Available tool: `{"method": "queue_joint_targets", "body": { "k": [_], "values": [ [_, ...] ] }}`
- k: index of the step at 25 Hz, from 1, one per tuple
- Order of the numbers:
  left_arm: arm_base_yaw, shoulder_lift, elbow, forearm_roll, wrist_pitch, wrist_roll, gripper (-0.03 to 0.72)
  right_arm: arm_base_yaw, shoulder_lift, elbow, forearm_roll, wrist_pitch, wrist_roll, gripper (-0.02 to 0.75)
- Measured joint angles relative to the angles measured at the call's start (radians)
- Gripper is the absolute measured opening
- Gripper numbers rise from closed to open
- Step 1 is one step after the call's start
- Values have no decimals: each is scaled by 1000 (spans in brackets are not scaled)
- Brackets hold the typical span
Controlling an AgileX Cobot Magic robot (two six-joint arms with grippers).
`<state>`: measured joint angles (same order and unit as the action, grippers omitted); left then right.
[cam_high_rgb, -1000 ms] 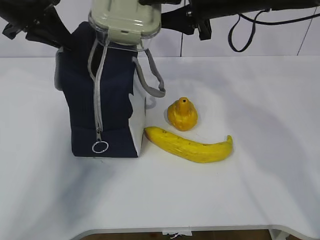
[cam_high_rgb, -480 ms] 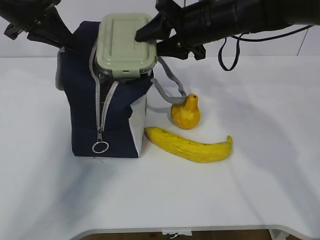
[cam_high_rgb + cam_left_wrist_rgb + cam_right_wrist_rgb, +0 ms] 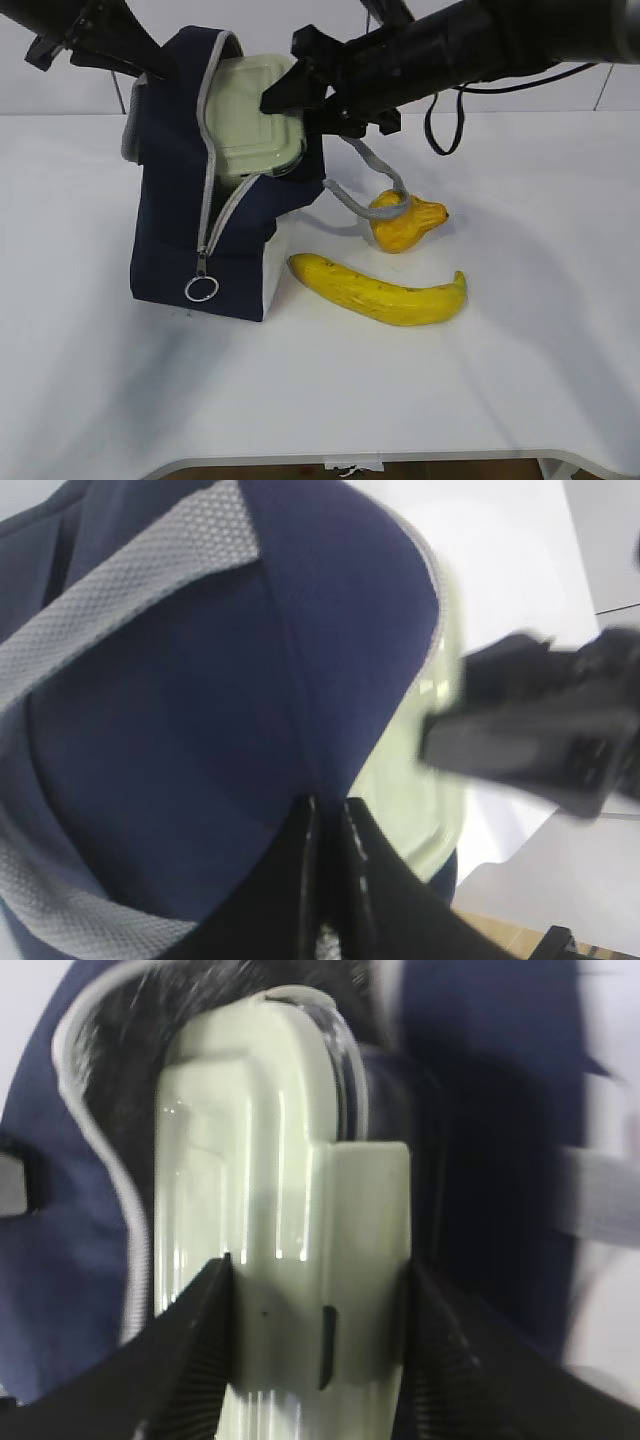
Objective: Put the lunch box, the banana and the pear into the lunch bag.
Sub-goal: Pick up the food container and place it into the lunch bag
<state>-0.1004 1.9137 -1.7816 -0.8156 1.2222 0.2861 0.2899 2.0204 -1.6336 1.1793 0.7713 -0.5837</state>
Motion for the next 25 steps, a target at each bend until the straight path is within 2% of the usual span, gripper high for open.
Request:
{"method": "queue_joint_targets", "body": {
  "k": [8,15,25],
  "values": [
    [0,-1,0,-2,0,16,-1,71,35,0,129,-17,-16,379],
    [0,-2,8,89,0,26,-1,75,86,0,174,-55,-27,379],
    [0,-2,31,123,0,55,-1,81,134,-34,255,-28,-34,379]
  ]
}}
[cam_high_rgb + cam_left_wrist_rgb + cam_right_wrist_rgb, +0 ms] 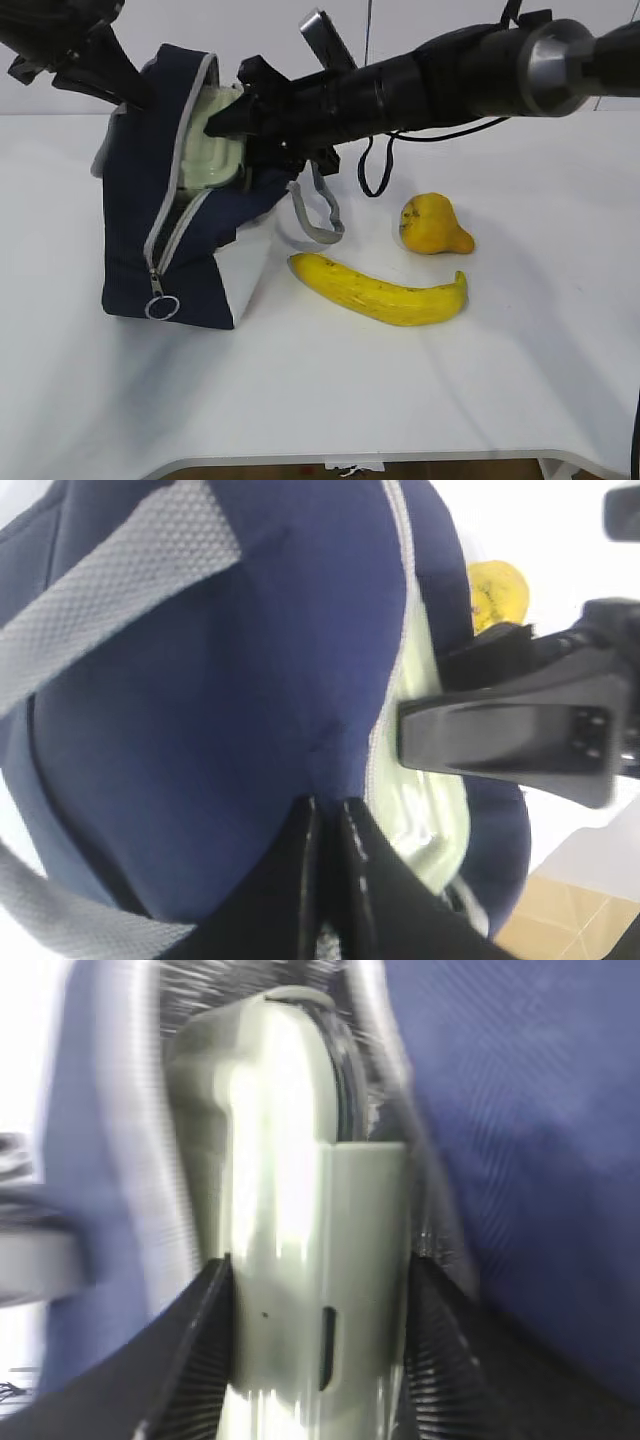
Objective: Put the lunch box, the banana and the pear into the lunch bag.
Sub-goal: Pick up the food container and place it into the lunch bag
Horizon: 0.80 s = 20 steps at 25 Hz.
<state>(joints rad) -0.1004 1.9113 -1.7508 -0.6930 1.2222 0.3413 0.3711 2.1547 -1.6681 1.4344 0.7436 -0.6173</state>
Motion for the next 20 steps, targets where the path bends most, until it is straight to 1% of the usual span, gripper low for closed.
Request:
{"method": "queue_joint_targets", "body": {
  "k": [6,12,20],
  "values": [
    [0,0,0,9,0,2,-1,31,38,-46,3,-27,0,379],
    [0,0,0,9,0,3,-1,35,143,-84,9,-44,0,379],
    [0,0,0,20,0,4,-2,35,224,-95,25,-73,0,378]
  ]
}}
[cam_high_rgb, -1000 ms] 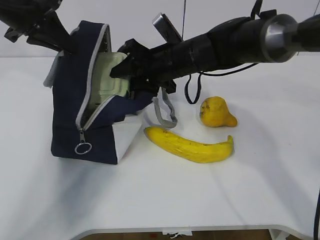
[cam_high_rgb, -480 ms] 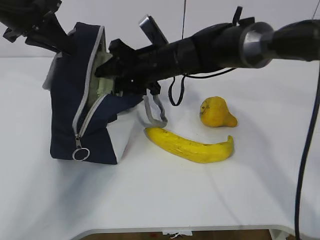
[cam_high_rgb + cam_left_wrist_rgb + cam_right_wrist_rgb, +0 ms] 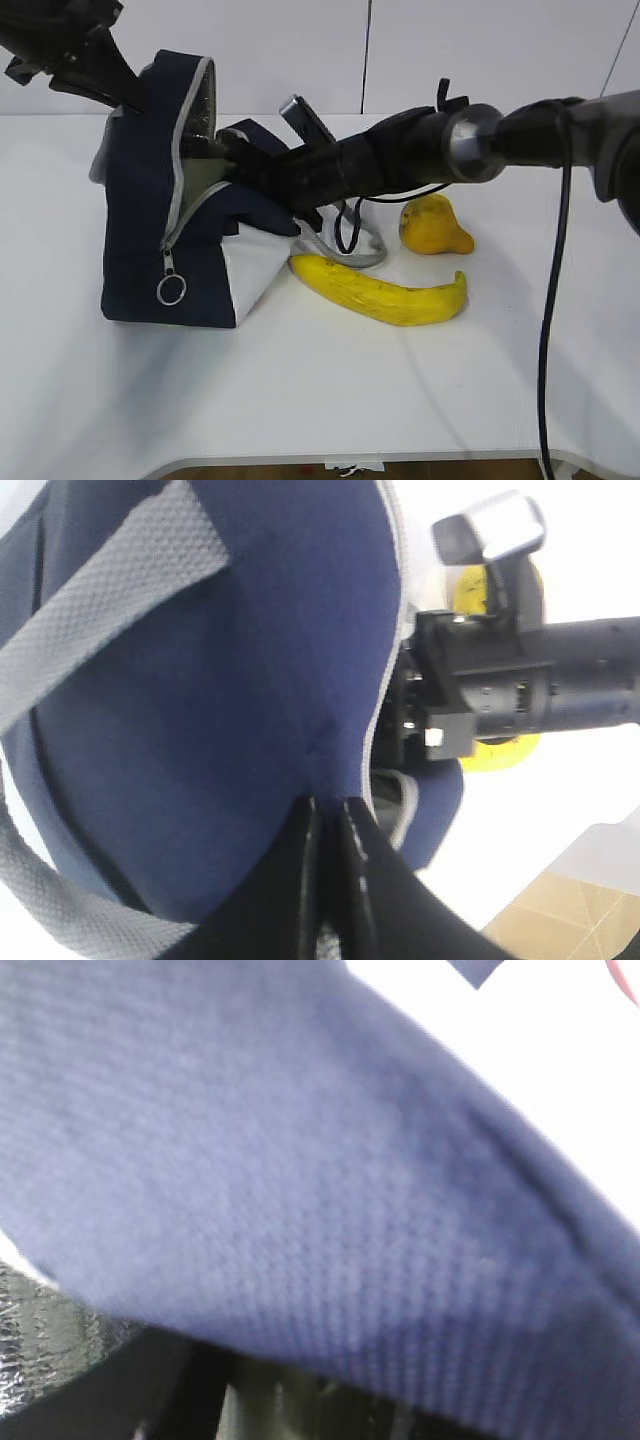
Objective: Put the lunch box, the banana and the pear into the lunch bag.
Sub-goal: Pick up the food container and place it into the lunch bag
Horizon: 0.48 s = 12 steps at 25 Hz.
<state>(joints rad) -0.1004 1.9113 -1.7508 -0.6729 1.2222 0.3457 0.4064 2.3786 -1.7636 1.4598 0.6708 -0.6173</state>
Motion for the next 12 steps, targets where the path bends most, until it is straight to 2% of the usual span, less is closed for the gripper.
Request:
{"method": "queue_joint_targets", "body": {
  "k": [8,12],
  "values": [
    [0,0,0,49,0,0,-2,0,21,-2,6,-2,0,382],
    [0,0,0,51,0,0,-2,0,21,-4,8,10,6,448]
  ]
}}
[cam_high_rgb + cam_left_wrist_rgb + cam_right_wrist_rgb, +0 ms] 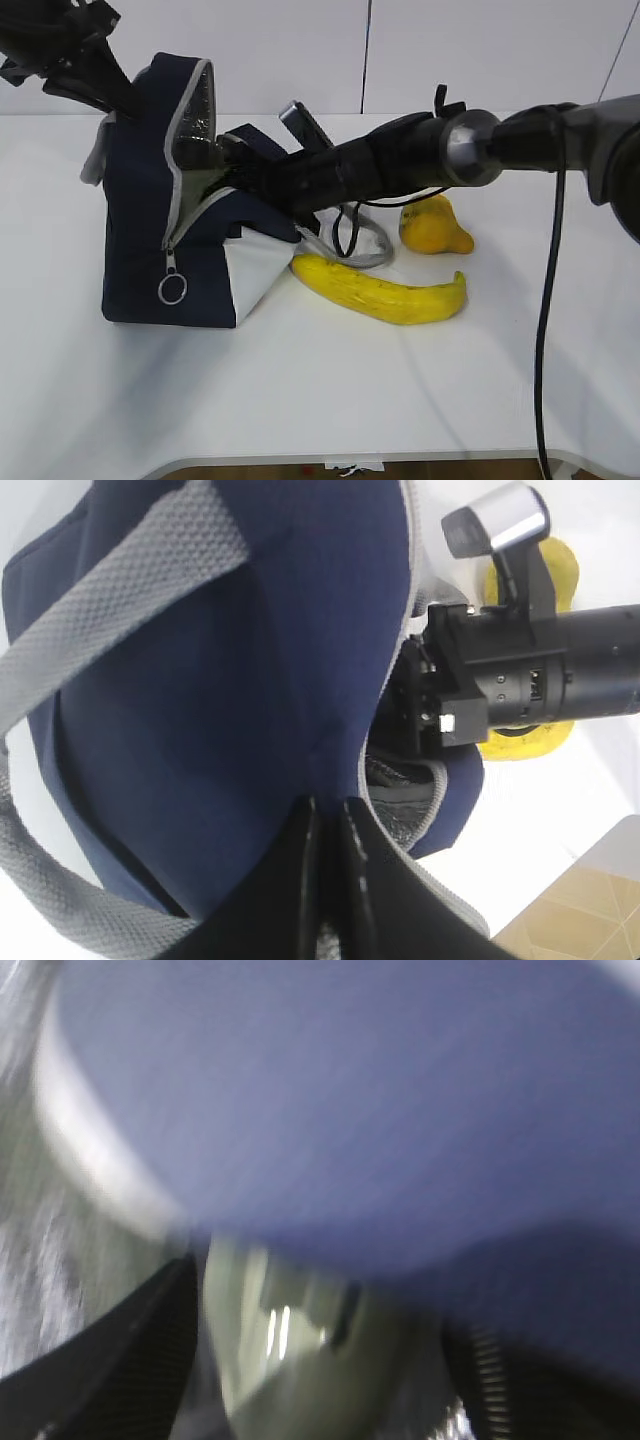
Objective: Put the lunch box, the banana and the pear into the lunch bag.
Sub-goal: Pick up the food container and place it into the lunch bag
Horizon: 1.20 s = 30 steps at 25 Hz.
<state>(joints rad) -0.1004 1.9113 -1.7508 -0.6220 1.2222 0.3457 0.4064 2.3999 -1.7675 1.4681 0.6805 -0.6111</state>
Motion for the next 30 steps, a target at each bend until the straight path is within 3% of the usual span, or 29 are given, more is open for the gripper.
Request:
{"method": "queue_joint_targets", "body": {
  "k": [4,9,12,17,23,26,30],
  "values": [
    [0,0,0,2,0,0,-2,-12,0,-13,-7,73,4,571],
    [0,0,0,4,0,0,-2,-44,-4,-62,-127,180,4,587],
    [0,0,0,7,0,0,-2,-66,-37,-103,-246,212,36,587],
    [0,0,0,11,0,0,-2,-81,-82,-212,-550,256,180,587],
    [0,0,0,13,0,0,-2,-85,-82,-406,-836,499,278,587],
    [0,0,0,14,0,0,-2,-85,-86,-490,-991,541,334,587],
    [0,0,0,32,0,0,-2,-86,-122,-504,-1080,548,377,579]
  ]
}}
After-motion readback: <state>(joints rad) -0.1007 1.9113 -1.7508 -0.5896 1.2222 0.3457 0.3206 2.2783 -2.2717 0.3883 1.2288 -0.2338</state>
